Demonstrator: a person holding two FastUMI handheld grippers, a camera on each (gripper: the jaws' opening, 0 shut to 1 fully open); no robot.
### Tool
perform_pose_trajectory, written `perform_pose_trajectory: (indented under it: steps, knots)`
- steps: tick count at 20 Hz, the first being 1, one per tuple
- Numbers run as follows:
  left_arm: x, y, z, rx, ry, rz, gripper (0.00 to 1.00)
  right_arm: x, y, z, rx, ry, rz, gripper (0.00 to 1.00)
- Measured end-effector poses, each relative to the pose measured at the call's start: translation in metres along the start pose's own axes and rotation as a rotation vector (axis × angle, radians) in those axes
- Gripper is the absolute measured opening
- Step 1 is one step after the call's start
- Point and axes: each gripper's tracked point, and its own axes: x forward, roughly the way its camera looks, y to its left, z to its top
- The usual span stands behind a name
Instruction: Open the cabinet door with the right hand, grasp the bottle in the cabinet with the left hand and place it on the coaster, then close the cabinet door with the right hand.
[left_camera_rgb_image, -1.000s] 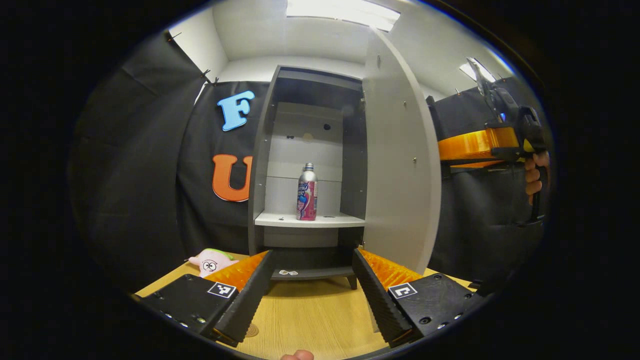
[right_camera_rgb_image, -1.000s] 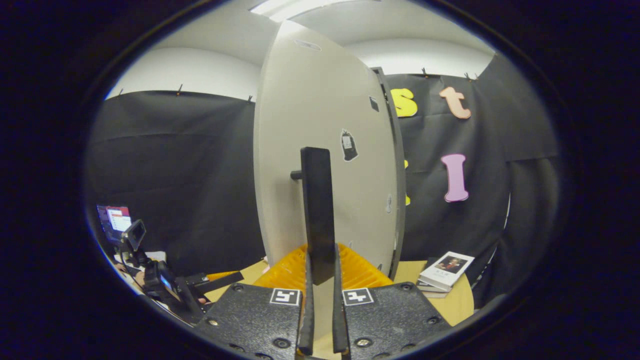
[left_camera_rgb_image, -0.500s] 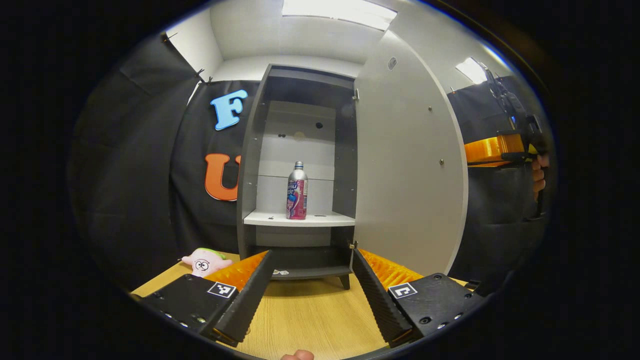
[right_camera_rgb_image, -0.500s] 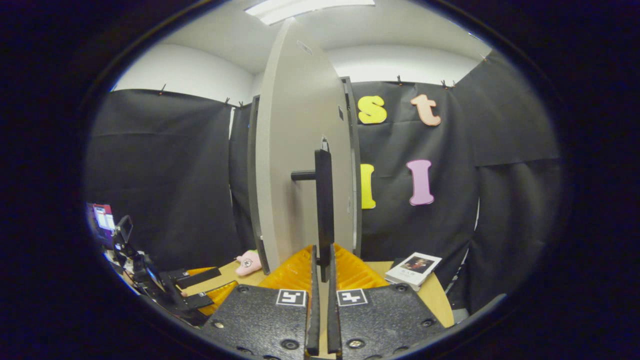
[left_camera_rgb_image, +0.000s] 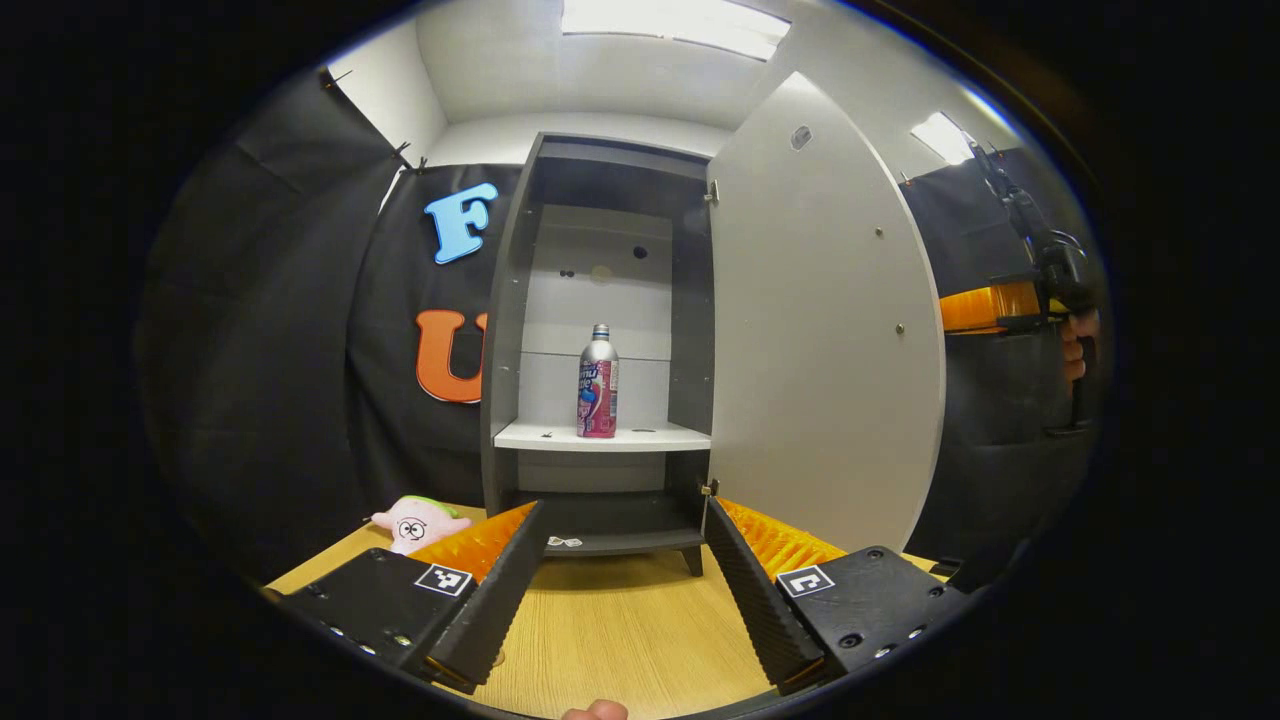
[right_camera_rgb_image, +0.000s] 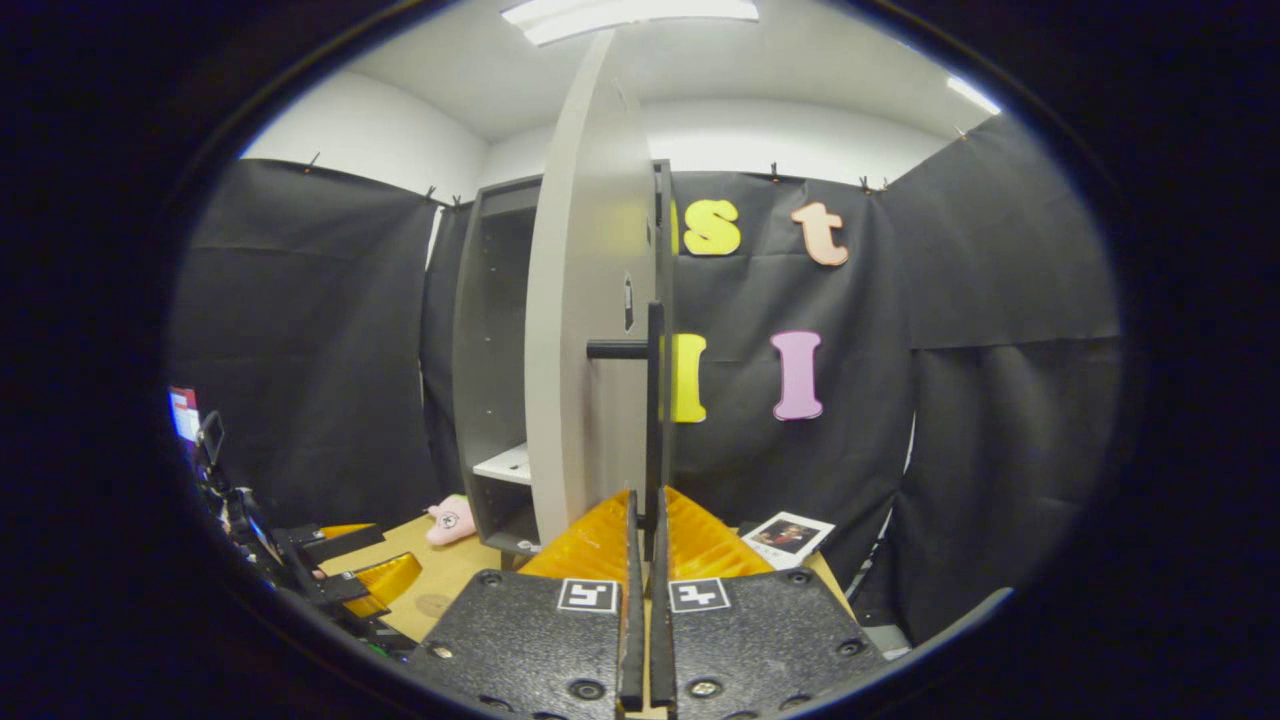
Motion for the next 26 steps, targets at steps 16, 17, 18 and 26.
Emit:
perform_pose_trajectory:
  steps: [16, 17, 18, 26]
  knots:
    - [-0.006, 0.000, -0.001, -0.009, 0.001, 0.011, 0.95, -0.026, -0.038, 0.010, -0.051, -0.049, -0.122, 0.03]
    - [-0.006, 0.000, -0.001, -0.009, 0.003, 0.008, 0.95, -0.021, -0.043, 0.009, -0.050, -0.053, -0.142, 0.05]
    - [-0.006, 0.000, -0.001, -0.006, 0.005, 0.008, 0.95, -0.020, -0.043, 0.005, -0.040, -0.051, -0.141, 0.09]
    - [-0.006, 0.006, 0.000, 0.002, 0.007, 0.032, 0.95, 0.006, -0.066, -0.029, 0.029, -0.020, -0.199, 0.69]
